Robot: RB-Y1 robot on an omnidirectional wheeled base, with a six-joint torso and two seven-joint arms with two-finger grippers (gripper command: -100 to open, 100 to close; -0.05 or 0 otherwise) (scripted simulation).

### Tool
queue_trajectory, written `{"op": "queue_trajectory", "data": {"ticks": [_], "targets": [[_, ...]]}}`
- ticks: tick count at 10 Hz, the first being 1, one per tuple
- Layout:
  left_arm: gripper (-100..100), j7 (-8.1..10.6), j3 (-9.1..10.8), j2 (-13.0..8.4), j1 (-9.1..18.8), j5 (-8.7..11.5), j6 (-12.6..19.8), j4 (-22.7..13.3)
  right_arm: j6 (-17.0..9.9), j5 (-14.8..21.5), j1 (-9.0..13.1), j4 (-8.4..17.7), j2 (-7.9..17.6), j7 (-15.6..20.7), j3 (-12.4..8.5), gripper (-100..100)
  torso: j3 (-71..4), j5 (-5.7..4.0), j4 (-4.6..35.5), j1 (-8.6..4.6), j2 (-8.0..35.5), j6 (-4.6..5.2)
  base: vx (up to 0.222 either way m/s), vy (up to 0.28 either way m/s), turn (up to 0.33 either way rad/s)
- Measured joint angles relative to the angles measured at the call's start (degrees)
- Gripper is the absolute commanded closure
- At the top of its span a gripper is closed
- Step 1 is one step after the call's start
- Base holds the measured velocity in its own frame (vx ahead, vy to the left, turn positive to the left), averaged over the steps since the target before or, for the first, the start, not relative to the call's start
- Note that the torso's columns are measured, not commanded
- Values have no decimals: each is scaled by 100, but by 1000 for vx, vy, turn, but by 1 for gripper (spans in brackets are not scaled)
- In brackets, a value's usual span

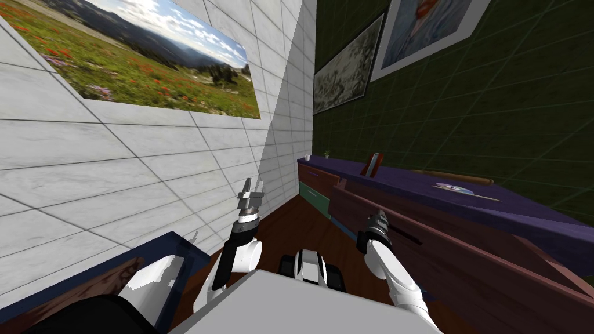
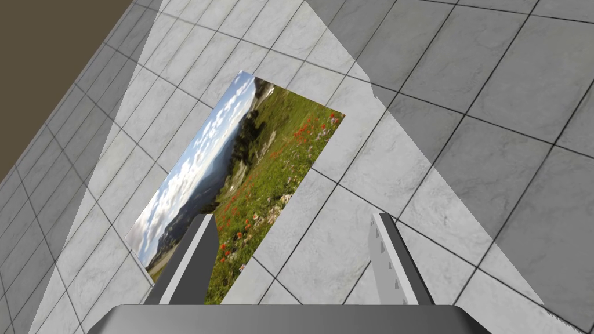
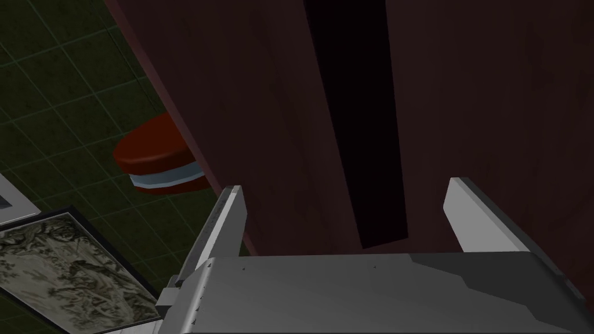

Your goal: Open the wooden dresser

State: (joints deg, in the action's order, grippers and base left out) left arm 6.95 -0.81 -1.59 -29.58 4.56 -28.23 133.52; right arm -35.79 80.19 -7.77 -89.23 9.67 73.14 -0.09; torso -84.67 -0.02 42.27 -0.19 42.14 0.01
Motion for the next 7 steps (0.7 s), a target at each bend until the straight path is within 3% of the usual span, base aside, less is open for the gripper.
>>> {"op": "queue_trajectory", "data": {"ticks": [7], "targets": [[0, 0, 0, 0, 0, 0, 0, 0, 31, -599, 128, -453, -229, 1045, -93, -100, 10, 2, 1, 19, 15, -1, -8, -12, -25]]}}
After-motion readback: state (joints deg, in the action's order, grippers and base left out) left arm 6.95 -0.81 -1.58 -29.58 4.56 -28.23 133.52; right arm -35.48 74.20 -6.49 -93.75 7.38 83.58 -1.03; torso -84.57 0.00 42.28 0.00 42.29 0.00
